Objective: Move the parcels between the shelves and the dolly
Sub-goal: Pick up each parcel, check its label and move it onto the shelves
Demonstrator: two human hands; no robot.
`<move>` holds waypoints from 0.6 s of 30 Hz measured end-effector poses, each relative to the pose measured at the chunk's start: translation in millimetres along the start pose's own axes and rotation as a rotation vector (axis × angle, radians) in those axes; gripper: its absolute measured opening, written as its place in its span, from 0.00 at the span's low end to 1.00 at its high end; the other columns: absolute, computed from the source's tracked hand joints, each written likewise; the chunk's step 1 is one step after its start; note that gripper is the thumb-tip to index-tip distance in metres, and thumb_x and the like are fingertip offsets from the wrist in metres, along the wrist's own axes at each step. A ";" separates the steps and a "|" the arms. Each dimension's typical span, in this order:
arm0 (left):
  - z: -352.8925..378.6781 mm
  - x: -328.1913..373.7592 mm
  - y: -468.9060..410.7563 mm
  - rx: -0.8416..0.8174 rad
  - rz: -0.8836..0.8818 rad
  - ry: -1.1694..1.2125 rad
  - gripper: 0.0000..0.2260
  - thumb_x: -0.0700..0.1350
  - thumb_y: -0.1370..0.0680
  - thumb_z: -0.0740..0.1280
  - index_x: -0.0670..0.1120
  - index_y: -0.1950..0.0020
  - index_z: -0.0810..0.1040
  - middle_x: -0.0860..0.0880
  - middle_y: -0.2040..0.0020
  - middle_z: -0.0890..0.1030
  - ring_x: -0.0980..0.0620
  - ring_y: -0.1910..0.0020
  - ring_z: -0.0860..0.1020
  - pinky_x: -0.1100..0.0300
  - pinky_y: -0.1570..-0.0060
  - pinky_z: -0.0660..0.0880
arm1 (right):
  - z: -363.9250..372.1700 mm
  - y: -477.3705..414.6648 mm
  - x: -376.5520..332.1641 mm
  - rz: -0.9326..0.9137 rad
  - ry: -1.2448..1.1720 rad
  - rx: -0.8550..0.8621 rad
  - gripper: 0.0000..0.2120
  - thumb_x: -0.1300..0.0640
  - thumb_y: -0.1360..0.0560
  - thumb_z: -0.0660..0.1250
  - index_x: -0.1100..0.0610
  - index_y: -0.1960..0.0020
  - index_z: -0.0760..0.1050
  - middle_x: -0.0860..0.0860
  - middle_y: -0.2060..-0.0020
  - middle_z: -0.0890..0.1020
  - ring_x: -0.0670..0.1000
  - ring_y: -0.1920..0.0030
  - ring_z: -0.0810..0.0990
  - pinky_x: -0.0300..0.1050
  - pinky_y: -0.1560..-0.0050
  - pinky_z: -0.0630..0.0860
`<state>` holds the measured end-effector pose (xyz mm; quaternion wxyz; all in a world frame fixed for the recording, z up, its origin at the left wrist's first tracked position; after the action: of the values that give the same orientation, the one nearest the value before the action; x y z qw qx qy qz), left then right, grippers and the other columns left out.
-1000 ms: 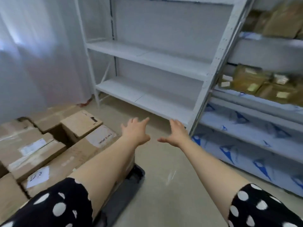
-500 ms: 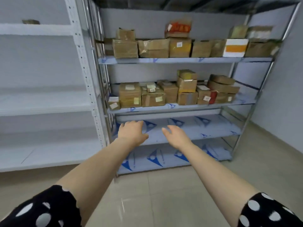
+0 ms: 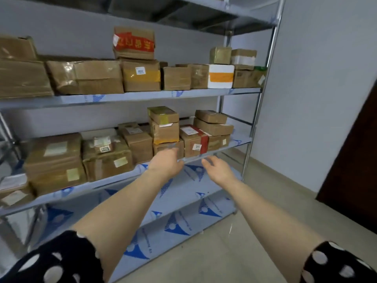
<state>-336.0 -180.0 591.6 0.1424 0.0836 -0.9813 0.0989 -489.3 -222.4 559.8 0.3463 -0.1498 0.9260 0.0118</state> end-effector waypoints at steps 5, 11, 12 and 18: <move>30.1 38.0 -91.2 -0.006 0.051 0.085 0.16 0.48 0.21 0.62 0.45 0.35 0.74 0.43 0.41 0.79 0.43 0.43 0.77 0.52 0.47 0.76 | -39.5 -75.1 48.3 0.069 -0.024 0.081 0.22 0.51 0.17 0.53 0.62 0.28 0.66 0.58 0.31 0.71 0.56 0.31 0.69 0.44 0.36 0.65; 52.1 74.4 -196.1 0.055 0.002 0.134 0.17 0.45 0.19 0.60 0.43 0.32 0.72 0.43 0.37 0.77 0.44 0.39 0.76 0.53 0.43 0.73 | -68.9 -177.7 102.9 0.058 -0.051 0.082 0.20 0.53 0.17 0.53 0.61 0.28 0.65 0.58 0.31 0.71 0.57 0.31 0.69 0.45 0.36 0.65; 54.6 81.8 -213.1 0.072 -0.005 0.147 0.16 0.45 0.19 0.59 0.42 0.32 0.72 0.42 0.36 0.77 0.44 0.39 0.75 0.53 0.42 0.72 | -74.4 -196.0 112.4 0.052 -0.062 0.082 0.20 0.53 0.17 0.54 0.61 0.29 0.66 0.58 0.32 0.72 0.57 0.32 0.69 0.46 0.36 0.65; 90.7 124.4 -334.0 0.125 -0.111 0.245 0.11 0.46 0.19 0.60 0.41 0.46 0.79 0.42 0.47 0.81 0.45 0.48 0.78 0.56 0.55 0.71 | -111.5 -317.1 171.5 0.004 -0.104 0.029 0.21 0.54 0.17 0.53 0.60 0.27 0.63 0.56 0.30 0.69 0.56 0.30 0.67 0.48 0.32 0.63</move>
<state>-413.2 -539.4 600.0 0.2611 0.1335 -0.9424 0.1611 -592.5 -585.3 559.9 0.3959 -0.1423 0.9072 0.0067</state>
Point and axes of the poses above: each hand's wrist, its own y-axis away from the middle knuckle, its own z-axis out of the palm, x = y × z, the point moved 7 cm from there along -y, towards the middle knuckle
